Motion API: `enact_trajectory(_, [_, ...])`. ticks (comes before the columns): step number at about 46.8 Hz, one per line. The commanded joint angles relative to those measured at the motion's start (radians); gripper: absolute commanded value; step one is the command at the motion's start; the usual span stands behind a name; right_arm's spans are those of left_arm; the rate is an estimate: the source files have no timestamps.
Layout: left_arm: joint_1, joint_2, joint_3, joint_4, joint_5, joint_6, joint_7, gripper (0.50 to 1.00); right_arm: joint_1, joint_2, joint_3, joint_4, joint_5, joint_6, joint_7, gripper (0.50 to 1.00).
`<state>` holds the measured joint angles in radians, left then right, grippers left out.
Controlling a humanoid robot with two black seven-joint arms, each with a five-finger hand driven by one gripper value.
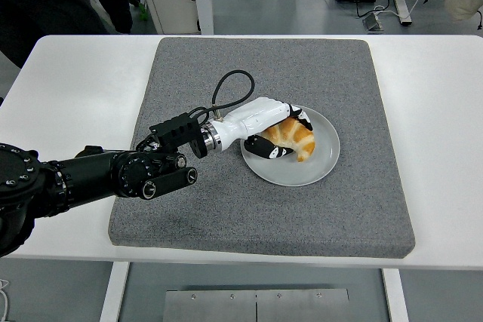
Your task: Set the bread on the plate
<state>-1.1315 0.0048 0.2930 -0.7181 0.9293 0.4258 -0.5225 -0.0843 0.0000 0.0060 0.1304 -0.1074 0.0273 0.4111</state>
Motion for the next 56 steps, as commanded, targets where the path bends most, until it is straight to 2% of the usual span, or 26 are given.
enact_trajectory(1, [0.004, 0.0, 0.0, 0.003, -0.006, -0.001, -0.001, 0.5, 0.0, 0.0, 0.0, 0.0, 0.0, 0.0, 0.0, 1.0])
enact_trajectory(15, [0.012, 0.0, -0.002, 0.006, -0.01, -0.001, -0.001, 0.501, 0.0, 0.0, 0.0, 0.002, 0.0, 0.0, 0.0, 1.0])
enact_trajectory(28, [0.016, -0.002, -0.008, 0.008, -0.015, -0.001, -0.001, 0.622, -0.006, 0.0, -0.001, 0.002, 0.0, 0.0, 0.0, 1.0])
enact_trajectory(34, [0.018, -0.002, -0.009, 0.006, -0.015, -0.001, -0.007, 0.695, -0.006, 0.0, -0.001, 0.002, 0.0, 0.0, 0.0, 1.0])
enact_trajectory(56, [0.029, -0.005, -0.017, 0.006, -0.024, -0.001, -0.013, 0.854, -0.008, 0.0, -0.001, 0.005, 0.0, 0.0, 0.0, 1.0])
